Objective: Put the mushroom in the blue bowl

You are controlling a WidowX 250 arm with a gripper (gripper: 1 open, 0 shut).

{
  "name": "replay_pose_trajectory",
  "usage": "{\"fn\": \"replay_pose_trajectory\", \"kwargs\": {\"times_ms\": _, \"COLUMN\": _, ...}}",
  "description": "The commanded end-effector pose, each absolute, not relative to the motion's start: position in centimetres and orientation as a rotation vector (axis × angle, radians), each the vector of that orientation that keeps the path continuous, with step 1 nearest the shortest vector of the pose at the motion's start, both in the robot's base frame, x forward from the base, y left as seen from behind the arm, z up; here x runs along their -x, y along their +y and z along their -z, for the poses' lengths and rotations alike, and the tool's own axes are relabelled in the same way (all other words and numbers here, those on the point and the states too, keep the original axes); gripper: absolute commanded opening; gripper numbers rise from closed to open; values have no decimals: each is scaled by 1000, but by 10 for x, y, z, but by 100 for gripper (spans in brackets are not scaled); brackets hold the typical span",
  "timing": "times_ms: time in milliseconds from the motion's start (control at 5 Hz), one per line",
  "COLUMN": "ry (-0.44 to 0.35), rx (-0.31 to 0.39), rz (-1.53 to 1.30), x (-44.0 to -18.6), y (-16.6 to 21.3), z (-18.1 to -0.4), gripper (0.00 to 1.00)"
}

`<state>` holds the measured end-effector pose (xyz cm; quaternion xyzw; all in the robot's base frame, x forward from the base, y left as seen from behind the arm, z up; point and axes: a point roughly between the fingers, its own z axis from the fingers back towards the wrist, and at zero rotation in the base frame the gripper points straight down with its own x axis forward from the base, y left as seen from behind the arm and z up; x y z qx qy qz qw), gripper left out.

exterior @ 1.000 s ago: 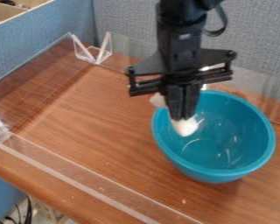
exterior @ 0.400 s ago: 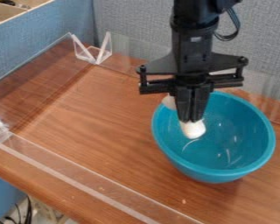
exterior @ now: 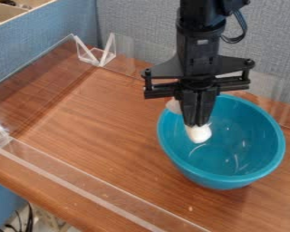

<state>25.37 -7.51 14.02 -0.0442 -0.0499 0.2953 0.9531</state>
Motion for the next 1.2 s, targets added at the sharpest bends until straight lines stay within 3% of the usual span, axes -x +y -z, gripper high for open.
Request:
{"fn": "replay_pose_trajectory", "kwargs": {"times_ms": 0, "ry": -159, "rx": 108, "rz": -695, "x": -258, "y": -80, "z": -149, "gripper": 0}}
{"fn": "replay_pose_trajectory", "kwargs": {"times_ms": 200, "ry": -166, "rx": 100, "rz": -793, "x": -254, "y": -82, "z": -143, "gripper": 0}}
{"fn": "replay_pose_trajectory", "kwargs": {"times_ms": 600, "ry": -178, "rx": 120, "rz": -724, "x": -231, "y": -77, "z": -152, "gripper": 0}}
{"fn": "replay_pose_trajectory", "kwargs": {"times_ms": 1000, "ry": -152, "rx": 114, "rz": -729, "x": -227, "y": -78, "z": -151, "gripper": 0}}
